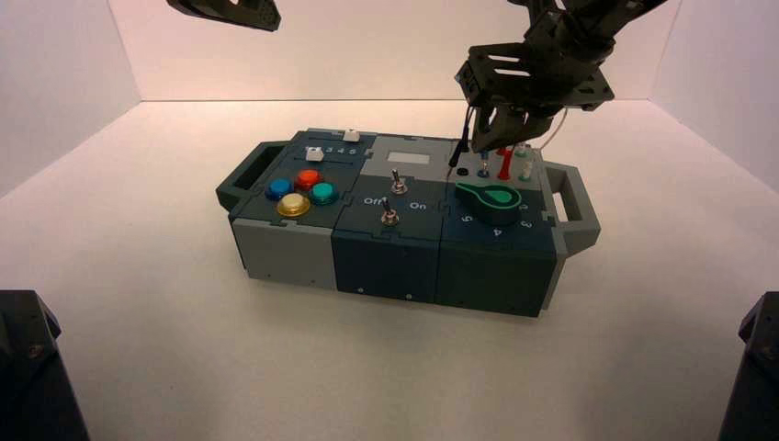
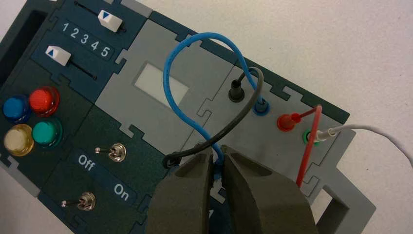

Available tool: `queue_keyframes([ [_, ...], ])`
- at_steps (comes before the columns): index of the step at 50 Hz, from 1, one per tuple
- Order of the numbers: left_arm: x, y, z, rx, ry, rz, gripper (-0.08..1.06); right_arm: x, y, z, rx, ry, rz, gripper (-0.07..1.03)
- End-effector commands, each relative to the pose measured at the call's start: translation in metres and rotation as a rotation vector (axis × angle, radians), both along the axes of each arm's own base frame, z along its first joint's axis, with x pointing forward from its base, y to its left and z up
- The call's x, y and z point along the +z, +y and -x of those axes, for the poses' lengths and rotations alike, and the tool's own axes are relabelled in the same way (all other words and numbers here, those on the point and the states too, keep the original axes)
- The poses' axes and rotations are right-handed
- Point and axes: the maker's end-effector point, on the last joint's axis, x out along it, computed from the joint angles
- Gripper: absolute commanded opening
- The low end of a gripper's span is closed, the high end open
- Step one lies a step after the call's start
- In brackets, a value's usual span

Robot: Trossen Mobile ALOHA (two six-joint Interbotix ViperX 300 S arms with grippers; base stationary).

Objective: Insert the blue wire.

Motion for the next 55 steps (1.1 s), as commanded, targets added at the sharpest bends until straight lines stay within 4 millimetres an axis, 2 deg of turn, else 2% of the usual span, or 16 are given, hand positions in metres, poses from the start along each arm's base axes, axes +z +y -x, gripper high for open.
queue_keyframes([
  [1,0.0145,-0.0033,-0.0061,0.002,-0.036,0.024,-0.03,0.0109,0.0043,-0.0084,0.0,-0.034,-0.018,-0.02],
  [55,0.0175,-0.003,-0.0056,0.002,-0.044,0.03,-0.03,0.0122,0.0068,-0.0159,0.003,-0.043,-0.015,-0.02],
])
